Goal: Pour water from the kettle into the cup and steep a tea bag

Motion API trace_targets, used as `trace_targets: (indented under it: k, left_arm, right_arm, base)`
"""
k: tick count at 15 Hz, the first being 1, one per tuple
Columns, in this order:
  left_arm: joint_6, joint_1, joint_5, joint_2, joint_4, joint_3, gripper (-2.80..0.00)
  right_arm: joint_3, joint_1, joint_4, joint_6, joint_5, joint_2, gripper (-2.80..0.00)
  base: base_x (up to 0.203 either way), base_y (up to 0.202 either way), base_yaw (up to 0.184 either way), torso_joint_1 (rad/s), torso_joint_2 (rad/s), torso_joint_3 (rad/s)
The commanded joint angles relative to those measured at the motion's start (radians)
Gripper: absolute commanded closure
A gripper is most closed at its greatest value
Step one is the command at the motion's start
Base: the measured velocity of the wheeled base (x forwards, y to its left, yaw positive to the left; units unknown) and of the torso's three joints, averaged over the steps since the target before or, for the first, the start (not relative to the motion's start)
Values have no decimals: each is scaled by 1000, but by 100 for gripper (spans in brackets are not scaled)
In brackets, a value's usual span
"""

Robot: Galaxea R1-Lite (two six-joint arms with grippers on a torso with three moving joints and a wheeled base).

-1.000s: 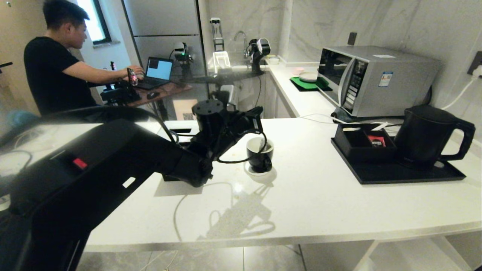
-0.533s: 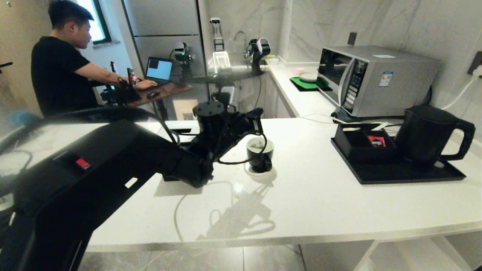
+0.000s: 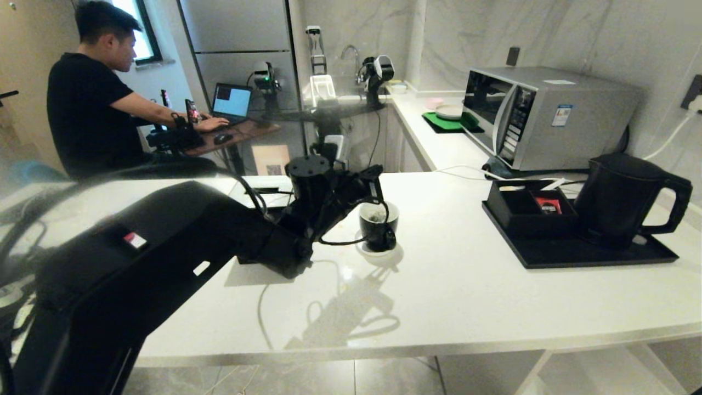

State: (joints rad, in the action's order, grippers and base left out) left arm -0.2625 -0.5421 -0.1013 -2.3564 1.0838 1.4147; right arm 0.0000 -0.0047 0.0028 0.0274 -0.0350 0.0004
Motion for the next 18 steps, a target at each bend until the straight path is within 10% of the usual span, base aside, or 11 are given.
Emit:
trace_targets:
  k: [1,18]
  left_arm:
    - [0,1,3,-24,8,0,0]
    - [17,1,3,-55,75,-46,0]
  right_arm:
    - [0,0,0,0,0,1,0]
    - [0,2,0,0,0,1,0]
  base:
    - [0,0,0,0,0,0]
    - [0,0,0,0,0,0]
